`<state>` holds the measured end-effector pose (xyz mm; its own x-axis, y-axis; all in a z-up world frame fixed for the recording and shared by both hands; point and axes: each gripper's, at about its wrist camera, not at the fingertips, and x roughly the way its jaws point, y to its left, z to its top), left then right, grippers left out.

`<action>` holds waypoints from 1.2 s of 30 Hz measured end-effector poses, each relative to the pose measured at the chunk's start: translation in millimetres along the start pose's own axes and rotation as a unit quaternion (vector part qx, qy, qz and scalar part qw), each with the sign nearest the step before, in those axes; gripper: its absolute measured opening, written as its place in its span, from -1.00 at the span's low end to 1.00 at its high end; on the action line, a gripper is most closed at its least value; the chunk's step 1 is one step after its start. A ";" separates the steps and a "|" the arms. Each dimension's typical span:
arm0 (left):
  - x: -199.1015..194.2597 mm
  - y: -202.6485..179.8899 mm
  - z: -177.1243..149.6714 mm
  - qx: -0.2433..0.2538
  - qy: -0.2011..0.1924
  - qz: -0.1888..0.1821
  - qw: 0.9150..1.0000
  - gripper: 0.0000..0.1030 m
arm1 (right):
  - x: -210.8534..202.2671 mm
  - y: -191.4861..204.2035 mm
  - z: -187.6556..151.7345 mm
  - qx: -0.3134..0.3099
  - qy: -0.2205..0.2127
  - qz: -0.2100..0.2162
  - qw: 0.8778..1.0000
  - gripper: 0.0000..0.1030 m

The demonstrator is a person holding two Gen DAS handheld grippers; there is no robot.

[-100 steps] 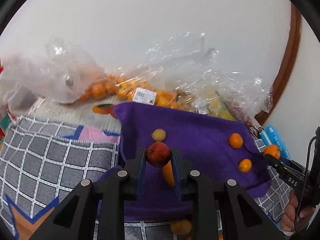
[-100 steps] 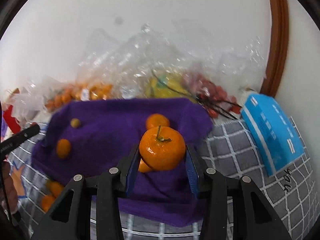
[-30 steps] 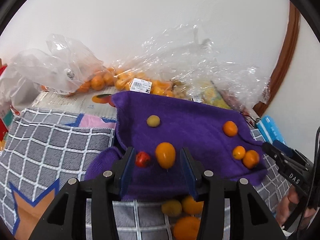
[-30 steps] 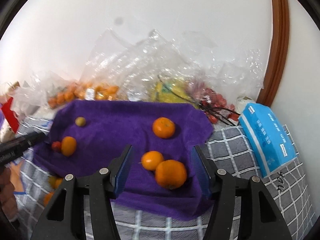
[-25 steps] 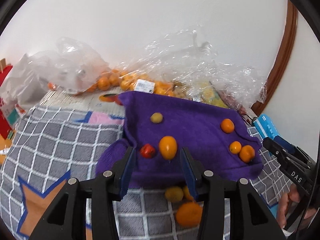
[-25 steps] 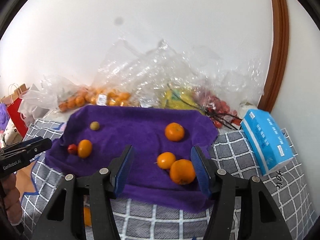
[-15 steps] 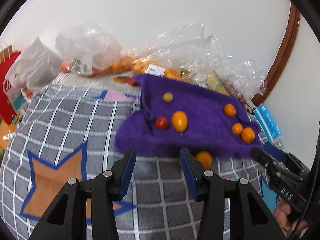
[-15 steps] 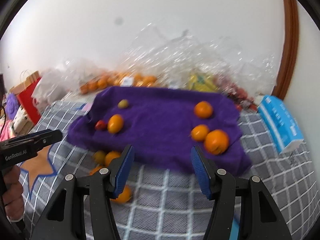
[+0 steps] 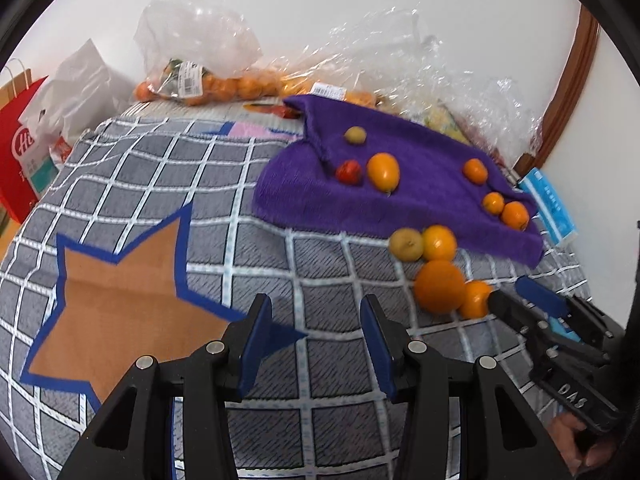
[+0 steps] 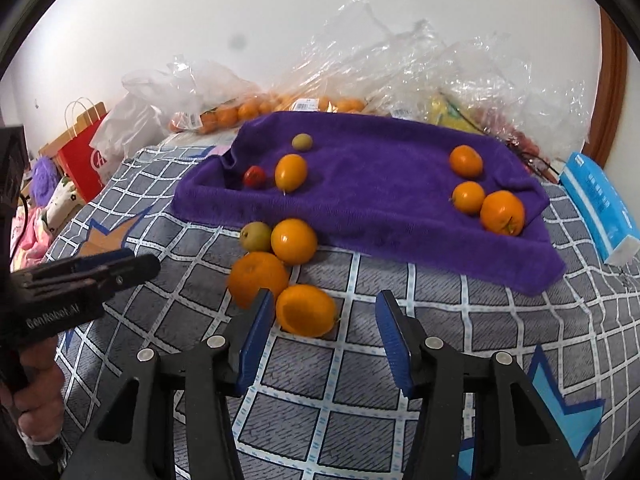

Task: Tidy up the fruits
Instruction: 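Lift both grippers back toward the fruit cluster in front of the towel, then grasp an oval orange with the right gripper, then grasp a large orange with the left gripper while the right holds its orange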

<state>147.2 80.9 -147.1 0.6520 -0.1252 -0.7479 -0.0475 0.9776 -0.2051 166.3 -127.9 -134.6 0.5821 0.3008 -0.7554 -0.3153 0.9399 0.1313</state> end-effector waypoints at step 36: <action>8.8 -4.7 -9.8 0.022 -0.001 0.001 1.000 0.12 | 4.4 -14.2 -17.1 0.012 0.019 -0.018 1.000 -0.25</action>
<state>145.7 73.5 -158.9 0.6541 -0.1231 -0.7464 -0.0148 0.9844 -0.1753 160.5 -142.7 -150.7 0.5643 0.2605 -0.7834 -0.2759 0.9539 0.1184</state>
